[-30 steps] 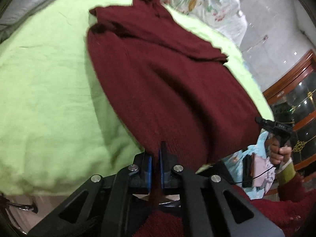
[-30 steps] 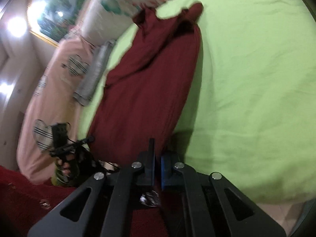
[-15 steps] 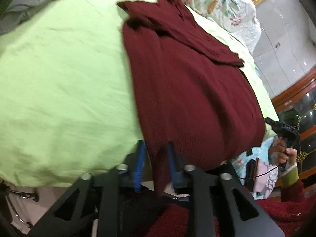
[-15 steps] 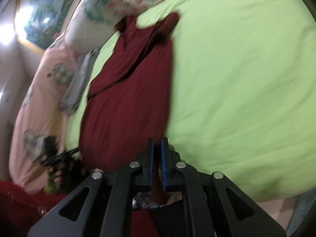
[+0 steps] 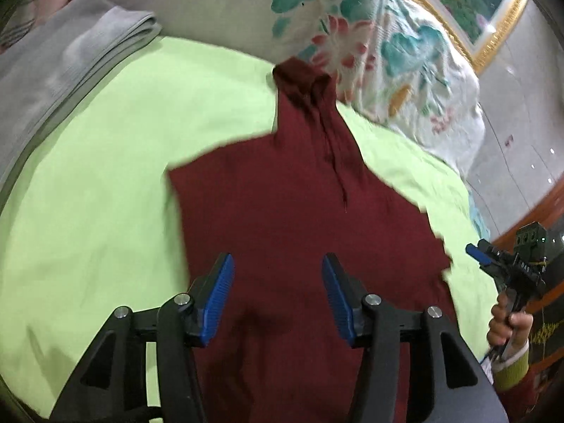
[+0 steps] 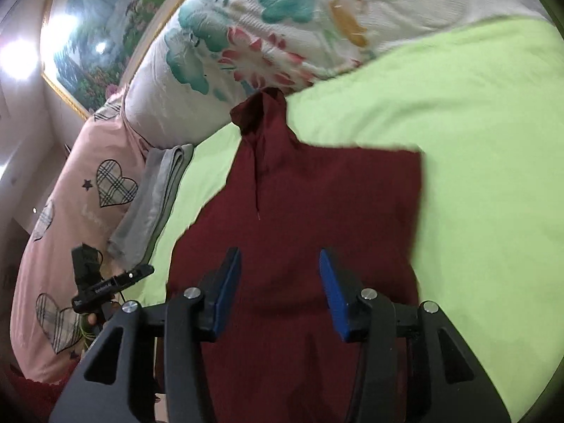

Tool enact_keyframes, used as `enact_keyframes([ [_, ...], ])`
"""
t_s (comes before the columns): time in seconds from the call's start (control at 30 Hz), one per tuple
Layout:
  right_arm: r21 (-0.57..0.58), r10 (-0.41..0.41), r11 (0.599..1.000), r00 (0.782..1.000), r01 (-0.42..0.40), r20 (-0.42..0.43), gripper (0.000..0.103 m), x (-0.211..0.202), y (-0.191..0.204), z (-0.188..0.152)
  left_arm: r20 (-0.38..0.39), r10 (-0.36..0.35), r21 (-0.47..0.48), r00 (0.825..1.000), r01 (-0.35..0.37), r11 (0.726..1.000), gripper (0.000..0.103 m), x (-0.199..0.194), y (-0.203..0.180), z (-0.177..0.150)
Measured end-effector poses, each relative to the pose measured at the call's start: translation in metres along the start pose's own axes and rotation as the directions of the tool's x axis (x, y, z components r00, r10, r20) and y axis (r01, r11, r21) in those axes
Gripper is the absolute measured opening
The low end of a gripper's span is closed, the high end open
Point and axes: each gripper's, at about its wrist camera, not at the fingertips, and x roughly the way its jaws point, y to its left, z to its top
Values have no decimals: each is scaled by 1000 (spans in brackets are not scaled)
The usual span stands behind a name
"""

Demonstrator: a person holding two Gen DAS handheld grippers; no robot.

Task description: Fold large clothes

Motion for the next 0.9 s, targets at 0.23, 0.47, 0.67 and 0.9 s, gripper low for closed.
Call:
enact_keyframes([
  [0.23,-46,-29,999,999,27,-39,47,100,46,75,-4,59,-14,998,-59,998,58,95,-12,117],
  [0.47,70,-36,997,999,37,-12,47,190,69,134,-42,68,-40,997,-70,997,58,188,-2,203],
  [0.67,35,-80,996,994,83,-74,47,269,62,155,-64,84,-16,994,-86,996,58,260,5,244],
  [0.9,189,125,975,992,-119,-20,47,282,27,163,-10,66,4,998,-66,998,60,290,-1,269],
])
